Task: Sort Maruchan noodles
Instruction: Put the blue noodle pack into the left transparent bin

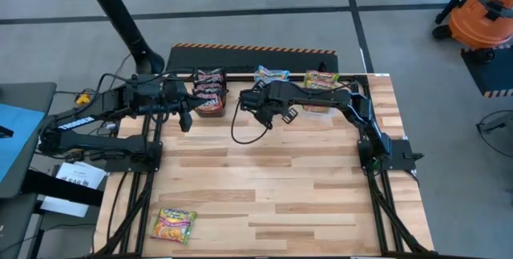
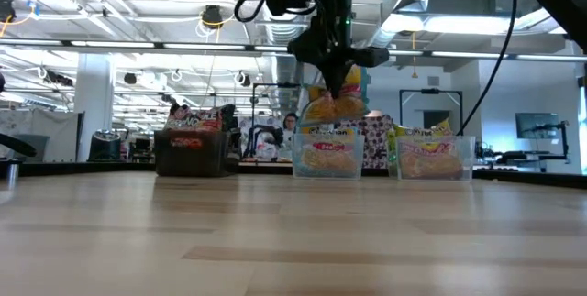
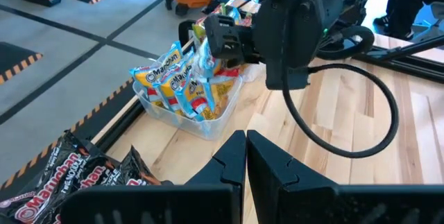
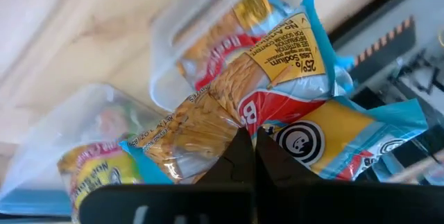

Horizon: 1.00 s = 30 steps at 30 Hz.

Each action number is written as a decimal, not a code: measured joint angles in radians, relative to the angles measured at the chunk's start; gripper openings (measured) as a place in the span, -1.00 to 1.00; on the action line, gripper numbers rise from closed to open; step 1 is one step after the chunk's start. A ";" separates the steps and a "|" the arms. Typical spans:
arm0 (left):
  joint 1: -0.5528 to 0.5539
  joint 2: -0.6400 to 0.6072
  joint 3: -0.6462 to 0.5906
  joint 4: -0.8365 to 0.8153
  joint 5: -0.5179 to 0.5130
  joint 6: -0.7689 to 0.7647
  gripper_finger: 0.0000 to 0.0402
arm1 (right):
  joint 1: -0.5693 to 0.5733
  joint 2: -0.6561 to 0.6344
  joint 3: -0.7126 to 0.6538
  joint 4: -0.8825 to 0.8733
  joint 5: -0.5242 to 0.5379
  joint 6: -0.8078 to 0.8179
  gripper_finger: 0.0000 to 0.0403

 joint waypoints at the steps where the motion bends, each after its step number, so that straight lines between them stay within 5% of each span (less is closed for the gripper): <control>1: 0.000 0.000 0.000 0.000 0.000 0.000 -1.00 | -0.001 0.008 0.001 0.003 -0.010 -0.004 -0.97; 18: 0.000 0.000 0.000 -0.029 0.000 0.000 -1.00 | -0.011 0.082 0.000 0.160 0.033 -0.013 -0.96; 30: 0.000 0.000 0.000 -0.028 -0.004 0.007 -1.00 | -0.033 0.082 0.000 0.071 0.016 0.098 -0.95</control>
